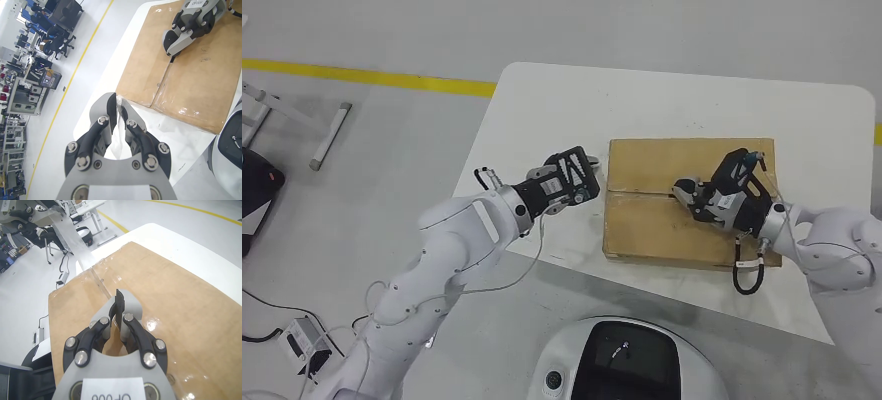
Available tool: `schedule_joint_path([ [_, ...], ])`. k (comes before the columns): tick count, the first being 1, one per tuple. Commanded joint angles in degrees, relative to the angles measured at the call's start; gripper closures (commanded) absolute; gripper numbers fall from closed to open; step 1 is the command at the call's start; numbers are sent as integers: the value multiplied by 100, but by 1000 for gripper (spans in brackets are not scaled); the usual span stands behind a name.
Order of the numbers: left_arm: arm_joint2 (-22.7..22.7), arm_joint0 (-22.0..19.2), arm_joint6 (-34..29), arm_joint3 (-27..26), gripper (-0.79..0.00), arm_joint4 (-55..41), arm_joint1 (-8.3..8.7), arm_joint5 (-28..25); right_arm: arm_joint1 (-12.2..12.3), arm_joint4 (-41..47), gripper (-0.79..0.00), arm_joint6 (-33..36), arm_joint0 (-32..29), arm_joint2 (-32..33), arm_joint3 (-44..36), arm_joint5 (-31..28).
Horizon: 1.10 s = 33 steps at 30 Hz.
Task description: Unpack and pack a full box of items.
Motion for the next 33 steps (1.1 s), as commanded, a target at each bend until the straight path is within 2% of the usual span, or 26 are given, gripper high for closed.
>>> schedule_joint_path([
  [1,43,-50,15,-7,-92,-11,-6,6,-4,4,0,43,16,-11,14,3],
  [3,114,-125,48,-5,-117,-24,-16,9,-9,20,0,79,29,-24,25,6],
  [5,220,-215,91,10,-182,-19,-28,11,-16,42,0,124,44,-48,35,-1],
  [8,416,-361,140,71,-219,25,-54,52,-29,70,0,156,70,-80,58,-8],
  [10,560,-469,179,136,-283,65,-76,121,-35,64,0,165,86,-92,72,-10],
  [20,1244,-1045,406,508,-311,266,-201,272,-9,25,0,153,105,97,-29,108],
  [33,1939,-1741,587,729,-339,372,-384,317,-11,70,0,294,39,74,1,176],
])
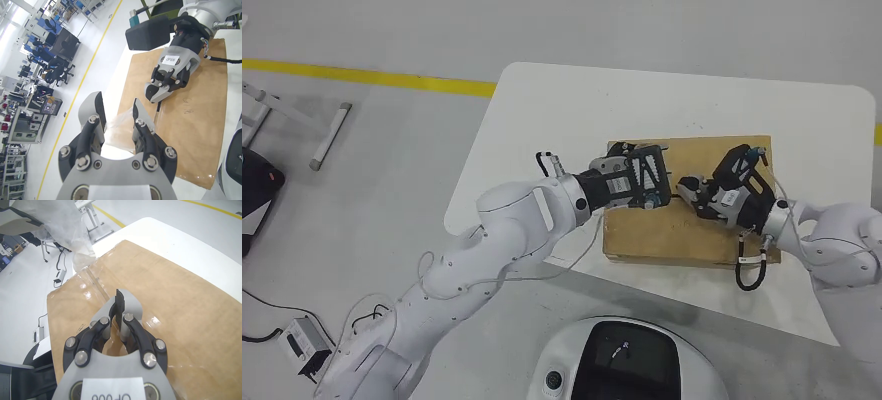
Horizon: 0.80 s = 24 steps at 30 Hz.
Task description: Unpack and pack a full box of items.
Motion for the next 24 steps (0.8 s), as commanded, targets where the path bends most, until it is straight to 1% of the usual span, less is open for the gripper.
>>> schedule_joint_path([
  [1,123,-106,25,5,-354,-7,-33,6,2,5,0,-5,-14,15,-2,16],
  [2,192,-168,43,5,-366,-7,-53,5,5,9,0,-10,-27,27,-3,24],
  [3,264,-233,62,10,-406,3,-73,1,8,10,0,-9,-38,38,-4,29],
  [4,327,-292,74,20,-542,-2,-93,6,11,10,0,-12,-45,57,6,31],
  [5,378,-343,91,25,-702,-5,-109,-4,16,20,0,-11,-50,78,26,26],
  [6,422,-384,109,22,-785,-12,-124,-18,21,29,0,-8,-51,99,45,8],
  [11,558,-559,160,7,-785,-91,-192,-29,30,31,0,-39,-75,142,89,-7],
  [15,557,-652,188,16,-785,-151,-230,14,26,7,0,-78,-86,146,56,36],
  [19,342,-592,150,84,-785,-204,-220,26,42,-1,0,-21,-104,225,-79,173],
  [22,22,-378,-10,61,-785,-241,-168,-41,77,34,-3,44,-152,376,-156,272],
  [23,-96,-284,-59,29,-785,-263,-147,-81,93,54,-86,70,-178,441,-192,294],
  [24,-215,-181,-107,2,-785,-285,-126,-117,110,82,-117,98,-198,513,-225,319],
])
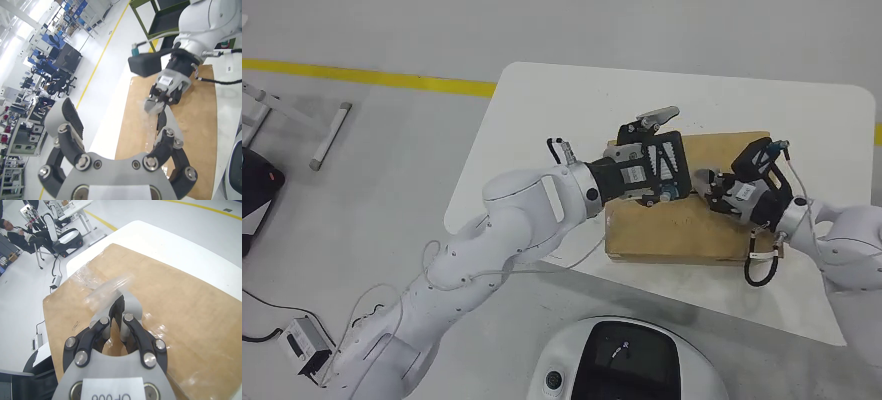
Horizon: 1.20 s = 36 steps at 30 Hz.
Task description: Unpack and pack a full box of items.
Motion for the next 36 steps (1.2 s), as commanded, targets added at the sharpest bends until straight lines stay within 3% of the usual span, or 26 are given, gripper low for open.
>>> schedule_joint_path([
  [1,-240,216,-105,-54,-785,-55,40,-51,32,50,-151,56,-38,140,-59,53],
  [5,-592,575,-288,-253,-785,-129,97,-102,98,190,-231,189,-124,429,-197,153],
  [12,-852,921,-380,-386,-785,-176,141,-228,245,273,-271,502,-295,1010,-395,217],
  [20,-920,1163,-541,-472,-785,-279,162,-360,385,452,-326,853,-383,1349,-816,-597],
  [24,-962,1204,-553,-530,-785,-317,166,-351,449,538,-388,1107,-413,1334,-1006,-1238],
  [31,-1124,1238,-597,-615,-785,-446,177,-343,562,658,-622,1485,-440,1109,-1096,-1914],
  [34,-1173,1269,-608,-662,-785,-496,182,-332,615,457,-665,1448,-391,860,-1104,-1951],
  [36,-1195,1287,-603,-679,-785,-508,184,-319,629,308,-646,1439,-310,696,-1064,-1959],
])
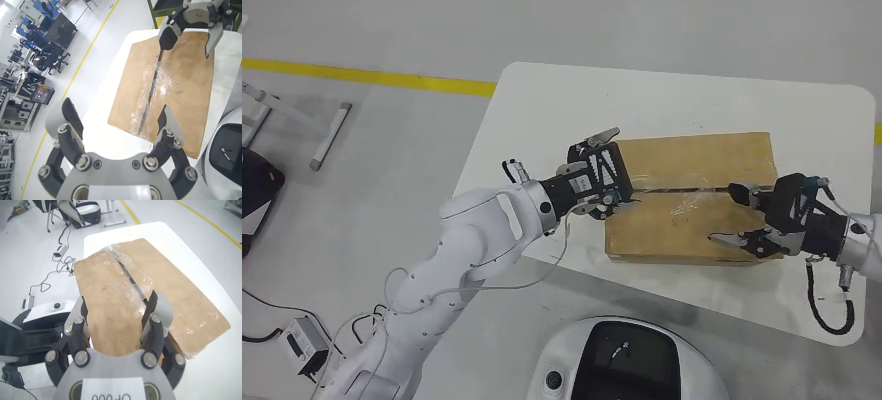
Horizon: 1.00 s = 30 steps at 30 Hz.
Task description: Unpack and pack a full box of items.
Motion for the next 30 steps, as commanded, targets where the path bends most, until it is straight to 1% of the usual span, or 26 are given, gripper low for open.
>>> schedule_joint_path([
  [1,-18,16,0,-4,-785,0,2,12,2,-151,-628,3,93,-145,48,2],
  [4,-52,32,-7,-4,-785,4,6,31,-24,-401,-560,-63,244,-346,122,71],
  [6,-84,47,-17,-5,-785,17,10,36,-47,-591,-496,-151,329,-467,158,143],
  [7,-102,59,-22,-5,-785,16,12,43,-57,-686,-477,-208,366,-516,173,180],
  [8,-118,74,-31,-3,-785,20,14,44,-66,-798,-437,-260,402,-556,183,226],
  [9,-134,87,-35,-6,-785,22,16,46,-74,-924,-413,-305,434,-592,183,274],
  [10,-150,100,-37,-9,-785,19,18,49,-80,-1055,-406,-348,462,-626,174,312],
  [16,-191,147,-24,-27,-785,1,26,44,-97,-1709,-456,-602,554,-760,98,443],
  [17,-191,147,-23,-28,-785,0,26,42,-94,-1824,-493,-645,565,-754,68,468],
  [19,-190,144,-11,-28,-785,2,27,30,-81,-2063,-533,-748,566,-712,-2,503],
  [20,-190,142,-7,-26,-785,3,28,29,-72,-2145,-570,-818,546,-680,-29,516],
  [21,-190,142,-5,-24,-785,4,28,28,-62,-2225,-579,-888,530,-635,-66,536],
  [22,-188,143,-8,-21,-785,0,29,30,-51,-2295,-637,-947,502,-598,-105,535],
  [30,-191,157,-20,-16,-785,-1,32,42,31,-2745,-656,-1311,295,-391,-400,379],
])
